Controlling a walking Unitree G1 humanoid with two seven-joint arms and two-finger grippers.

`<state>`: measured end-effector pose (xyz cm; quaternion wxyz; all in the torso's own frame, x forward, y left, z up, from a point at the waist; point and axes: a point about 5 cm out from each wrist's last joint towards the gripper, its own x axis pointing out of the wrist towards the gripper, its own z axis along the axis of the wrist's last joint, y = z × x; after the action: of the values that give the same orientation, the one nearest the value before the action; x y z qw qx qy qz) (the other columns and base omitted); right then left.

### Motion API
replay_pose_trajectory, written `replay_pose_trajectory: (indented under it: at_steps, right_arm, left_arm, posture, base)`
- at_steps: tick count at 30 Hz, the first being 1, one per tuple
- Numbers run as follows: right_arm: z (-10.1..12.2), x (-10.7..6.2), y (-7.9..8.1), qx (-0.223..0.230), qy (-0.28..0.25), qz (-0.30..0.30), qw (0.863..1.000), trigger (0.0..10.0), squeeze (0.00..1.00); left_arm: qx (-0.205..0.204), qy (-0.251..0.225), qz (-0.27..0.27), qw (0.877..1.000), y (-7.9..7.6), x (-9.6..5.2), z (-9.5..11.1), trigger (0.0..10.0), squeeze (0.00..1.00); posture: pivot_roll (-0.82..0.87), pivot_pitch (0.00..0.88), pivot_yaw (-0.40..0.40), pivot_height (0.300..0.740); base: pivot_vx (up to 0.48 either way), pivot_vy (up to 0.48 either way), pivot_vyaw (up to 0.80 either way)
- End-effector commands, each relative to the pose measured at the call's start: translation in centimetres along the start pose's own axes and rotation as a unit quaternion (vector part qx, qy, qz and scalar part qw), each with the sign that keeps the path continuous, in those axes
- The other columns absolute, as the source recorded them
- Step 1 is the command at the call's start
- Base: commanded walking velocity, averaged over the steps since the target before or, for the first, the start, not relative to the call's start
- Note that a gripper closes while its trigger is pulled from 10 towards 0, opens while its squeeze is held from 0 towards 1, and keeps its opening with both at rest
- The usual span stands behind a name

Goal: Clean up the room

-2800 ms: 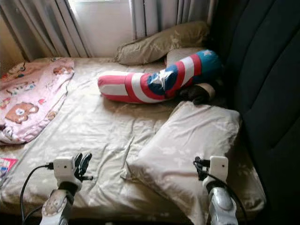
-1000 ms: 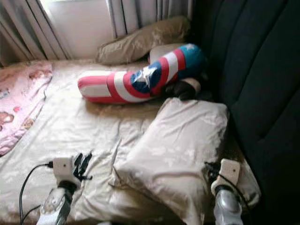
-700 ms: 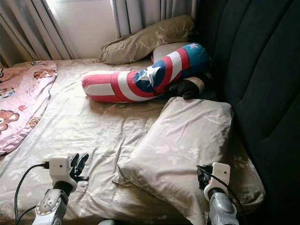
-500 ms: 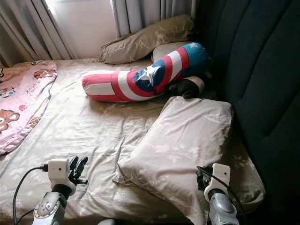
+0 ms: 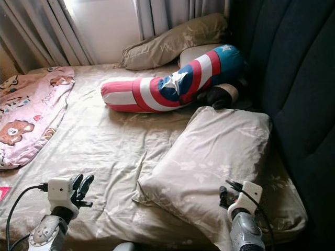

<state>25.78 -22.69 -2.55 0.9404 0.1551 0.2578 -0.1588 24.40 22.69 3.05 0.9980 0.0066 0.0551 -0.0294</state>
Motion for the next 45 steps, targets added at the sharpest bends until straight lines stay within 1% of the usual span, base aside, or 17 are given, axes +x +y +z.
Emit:
replay_pose_trajectory:
  at_steps: [1, 7, 8, 9, 10, 11, 13, 15, 19, 21, 26, 27, 31, 32, 33, 34, 45]
  right_arm:
    - [-0.2, -0.1, 0.1, 0.009, -0.001, -0.008, 1.000, 10.0, 1.00]
    - [-0.9, -0.2, 0.0, 0.012, 0.014, -0.011, 1.000, 10.0, 1.00]
    - [-1.3, -0.3, 0.2, 0.021, 0.026, -0.005, 0.999, 10.0, 0.78]
    - [-1.4, -0.3, 0.2, 0.024, 0.029, -0.003, 0.999, 10.0, 0.78]
    - [-1.6, -0.3, 0.2, 0.018, 0.036, -0.002, 0.999, 10.0, 0.00]
    - [-2.1, -0.5, 0.2, 0.005, 0.055, -0.004, 0.998, 10.0, 0.00]
    - [-2.3, -0.5, 0.2, 0.002, 0.060, -0.005, 0.998, 10.0, 0.00]
    - [-2.9, -0.7, 0.0, 0.018, 0.079, -0.015, 0.997, 10.0, 0.00]
    - [-3.3, -0.8, -0.2, 0.029, 0.095, -0.027, 0.995, 10.0, 0.00]
    - [-3.7, -0.8, 0.1, 0.013, 0.112, -0.017, 0.993, 10.0, 0.00]
    - [-4.5, -1.1, 0.2, 0.014, 0.136, -0.019, 0.990, 10.0, 0.00]
    - [-5.1, -1.4, 0.1, 0.017, 0.150, -0.024, 0.988, 10.0, 0.00]
    - [-6.1, -1.8, 0.4, 0.026, 0.169, -0.023, 0.985, 10.0, 0.00]
    - [-6.4, -1.8, 0.5, 0.019, 0.173, -0.022, 0.984, 0.5, 0.00]
    - [-6.4, -1.9, 0.6, 0.017, 0.174, -0.022, 0.984, 0.5, 0.00]
    - [-6.5, -1.9, 0.6, 0.018, 0.175, -0.021, 0.984, 0.0, 0.00]
    - [-6.6, -1.9, 0.7, 0.011, 0.181, -0.018, 0.983, 0.0, 0.00]
  left_arm:
    - [0.008, 0.001, -0.003, 1.000, 0.5, -0.2, 0.3, 10.0, 0.00]
    - [0.013, 0.004, -0.007, 1.000, 0.6, -0.2, 0.5, 10.0, 0.00]
    - [0.013, 0.003, -0.008, 1.000, 0.6, -0.2, 0.6, 10.0, 0.00]
    - [0.013, 0.003, -0.008, 1.000, 0.6, -0.2, 0.6, 10.0, 0.00]
    - [0.013, 0.004, -0.009, 1.000, 0.6, -0.2, 0.6, 10.0, 0.00]
    - [0.013, 0.004, -0.010, 1.000, 0.7, -0.3, 0.6, 10.0, 0.00]
    - [0.014, 0.004, -0.010, 1.000, 0.7, -0.3, 0.6, 10.0, 0.00]
    - [0.016, 0.005, -0.011, 1.000, 0.8, -0.7, 0.7, 10.0, 0.00]
    - [0.017, 0.007, -0.010, 1.000, 1.0, -0.9, 0.7, 10.0, 0.00]
    - [0.019, 0.009, -0.009, 1.000, 1.1, -1.0, 0.8, 10.0, 0.00]
    - [0.025, 0.010, -0.010, 1.000, 1.3, -1.6, 1.0, 10.0, 0.00]
    - [0.026, 0.012, -0.007, 1.000, 1.4, -1.9, 1.0, 10.0, 0.00]
    - [0.028, 0.016, -0.003, 0.999, 1.8, -2.6, 1.2, 10.0, 0.00]
    - [0.029, 0.017, -0.002, 0.999, 1.9, -2.7, 1.2, 10.0, 0.00]
    - [0.030, 0.017, -0.002, 0.999, 1.9, -2.7, 1.3, 10.0, 0.00]
    - [0.030, 0.018, -0.001, 0.999, 1.9, -2.7, 1.3, 10.0, 0.00]
    - [0.036, 0.022, 0.012, 0.999, 2.6, -2.9, 1.7, 10.0, 0.00]
  posture:
    - [0.06, 0.000, 0.096, 0.659]
    - [0.06, 0.000, 0.103, 0.659]
    - [0.07, 0.000, 0.103, 0.659]
    - [0.07, 0.000, 0.103, 0.659]
    - [0.07, 0.000, 0.103, 0.659]
    - [0.07, 0.000, 0.106, 0.659]
    - [0.07, 0.000, 0.106, 0.659]
    - [0.08, 0.000, 0.107, 0.659]
    - [0.09, 0.000, 0.108, 0.659]
    - [0.10, 0.000, 0.108, 0.659]
    - [0.12, 0.000, 0.112, 0.659]
    - [0.14, 0.000, 0.116, 0.659]
    - [0.16, 0.000, 0.125, 0.659]
    - [0.16, 0.000, 0.128, 0.659]
    - [0.16, 0.000, 0.128, 0.659]
    - [0.16, 0.000, 0.128, 0.659]
    - [0.16, 0.000, 0.126, 0.659]
  base:
    - [0.000, 0.000, 0.00]
    - [0.000, 0.000, 0.00]
    - [0.000, 0.000, 0.00]
    - [0.000, 0.000, 0.00]
    - [0.000, 0.000, 0.00]
    - [0.000, 0.000, 0.00]
    - [0.000, 0.000, 0.00]
    - [0.000, 0.000, 0.00]
    - [0.000, 0.000, 0.00]
    - [0.000, 0.000, 0.00]
    - [0.000, 0.000, 0.00]
    - [0.000, 0.000, 0.00]
    - [0.000, 0.000, 0.00]
    - [0.000, 0.000, 0.00]
    - [0.000, 0.000, 0.00]
    - [0.000, 0.000, 0.00]
    - [0.000, 0.000, 0.00]
